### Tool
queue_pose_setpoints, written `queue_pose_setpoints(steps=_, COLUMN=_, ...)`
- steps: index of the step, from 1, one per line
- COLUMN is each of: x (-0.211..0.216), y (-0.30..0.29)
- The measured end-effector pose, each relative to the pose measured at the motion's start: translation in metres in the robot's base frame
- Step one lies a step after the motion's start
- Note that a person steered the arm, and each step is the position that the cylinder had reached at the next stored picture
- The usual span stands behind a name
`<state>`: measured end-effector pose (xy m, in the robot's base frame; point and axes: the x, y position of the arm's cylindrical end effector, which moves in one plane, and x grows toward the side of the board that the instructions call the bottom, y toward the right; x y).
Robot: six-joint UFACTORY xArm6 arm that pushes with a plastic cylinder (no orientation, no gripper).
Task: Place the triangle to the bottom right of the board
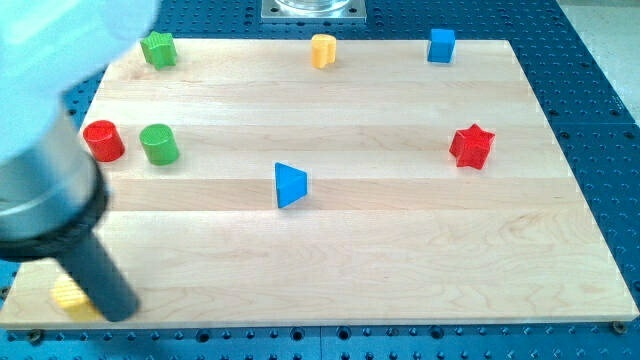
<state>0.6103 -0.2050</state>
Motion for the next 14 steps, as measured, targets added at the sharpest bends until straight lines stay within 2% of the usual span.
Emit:
queue_pose_setpoints(steps=1, x=-0.008, y=-0.038)
queue_pose_setpoints(steps=2, x=-0.081, y=-0.013)
queue_pose_setpoints(steps=3, x=-0.139, y=-0.028)
queue_pose_setpoints(steps=4, x=-0.176, y=-0.03)
queue_pose_setpoints(steps=5, x=-0.208, y=-0.003)
queue_pose_setpoints(steps=6, x=-0.206, y=0.049)
queue_pose_setpoints(steps=7, x=-0.178, y=0.057)
queue_pose_setpoints(steps=8, x=-0.177, y=0.061)
queue_pose_setpoints(steps=12, x=-0.138, y=0.217)
queue_pose_setpoints(steps=14, x=-0.094, y=0.236)
